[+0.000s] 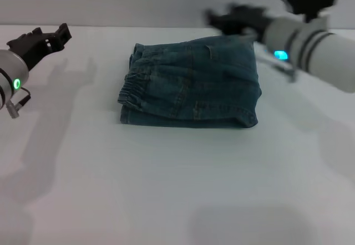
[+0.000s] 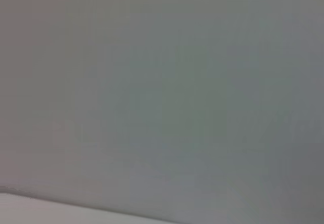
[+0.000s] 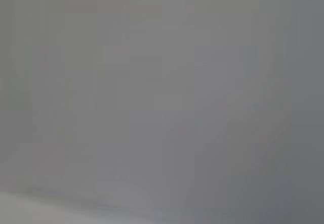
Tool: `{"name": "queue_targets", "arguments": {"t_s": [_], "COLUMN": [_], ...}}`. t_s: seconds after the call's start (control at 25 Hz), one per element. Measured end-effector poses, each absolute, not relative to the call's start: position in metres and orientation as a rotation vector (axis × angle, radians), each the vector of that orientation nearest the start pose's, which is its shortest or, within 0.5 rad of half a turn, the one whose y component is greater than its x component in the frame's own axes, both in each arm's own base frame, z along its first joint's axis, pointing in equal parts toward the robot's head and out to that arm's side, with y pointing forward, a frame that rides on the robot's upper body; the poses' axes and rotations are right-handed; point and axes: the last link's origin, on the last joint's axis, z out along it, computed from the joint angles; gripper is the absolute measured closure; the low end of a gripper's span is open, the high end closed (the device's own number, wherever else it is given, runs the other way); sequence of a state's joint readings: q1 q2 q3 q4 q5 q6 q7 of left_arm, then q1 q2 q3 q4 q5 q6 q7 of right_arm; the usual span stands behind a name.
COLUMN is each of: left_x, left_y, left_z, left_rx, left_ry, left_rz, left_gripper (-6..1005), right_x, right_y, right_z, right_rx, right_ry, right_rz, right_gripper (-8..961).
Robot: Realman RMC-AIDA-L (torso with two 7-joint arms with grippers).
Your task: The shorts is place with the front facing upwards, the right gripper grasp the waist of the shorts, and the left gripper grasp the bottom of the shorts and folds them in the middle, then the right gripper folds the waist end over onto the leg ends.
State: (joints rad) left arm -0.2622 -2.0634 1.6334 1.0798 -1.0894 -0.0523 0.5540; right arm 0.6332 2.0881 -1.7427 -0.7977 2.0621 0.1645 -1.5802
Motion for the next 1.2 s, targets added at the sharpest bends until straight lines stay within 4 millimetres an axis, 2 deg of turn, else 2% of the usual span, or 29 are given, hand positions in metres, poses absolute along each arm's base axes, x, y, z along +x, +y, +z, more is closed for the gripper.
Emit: {"name": "queue_targets", "arguments": {"t_s": [0.08,0.24,0.32,0.4,0.52,0.64,0.84,1.0,1.2], "left_x": [-0.268,-0.264,-0.261,-0.26,-0.258,-0.254,-0.25,-0.248,-0.246], "left_y": [0.39,0.387,0.387,0.387,0.386,0.385,0.379,0.378,0.376], "left_z": [0.012,0.007,0.005,0.005,0.004,0.002,-0.003,-0.008,-0.013], "left_rx": [-1.638,-1.636,-1.633,-1.629,-1.625,-1.617,-1.576,-1.563,-1.546], "left_ry": [-0.991,-0.954,-0.934,-0.925,-0.912,-0.867,-0.774,-0.736,-0.719], "left_rz": [-0.541,-0.548,-0.555,-0.558,-0.563,-0.572,-0.588,-0.599,-0.655], "left_gripper": [391,391,392,392,392,392,392,392,393], "right_x": [0.183,0.18,0.17,0.164,0.169,0.182,0.203,0.214,0.227], "right_y": [0.441,0.439,0.426,0.411,0.392,0.373,0.343,0.326,0.317], "right_z": [-0.04,-0.016,-0.013,-0.019,-0.038,-0.058,-0.068,-0.08,-0.097], "right_rx": [-1.9,-1.647,-1.53,-1.479,-1.525,-1.672,-1.767,-1.827,-1.93], "right_ry": [0.612,0.28,0.149,0.076,0.007,0.038,0.267,0.369,0.485], "right_rz": [0.36,0.107,0.135,0.24,0.421,0.655,0.911,0.935,0.909], "right_gripper": [389,393,394,395,395,394,434,488,556]}}
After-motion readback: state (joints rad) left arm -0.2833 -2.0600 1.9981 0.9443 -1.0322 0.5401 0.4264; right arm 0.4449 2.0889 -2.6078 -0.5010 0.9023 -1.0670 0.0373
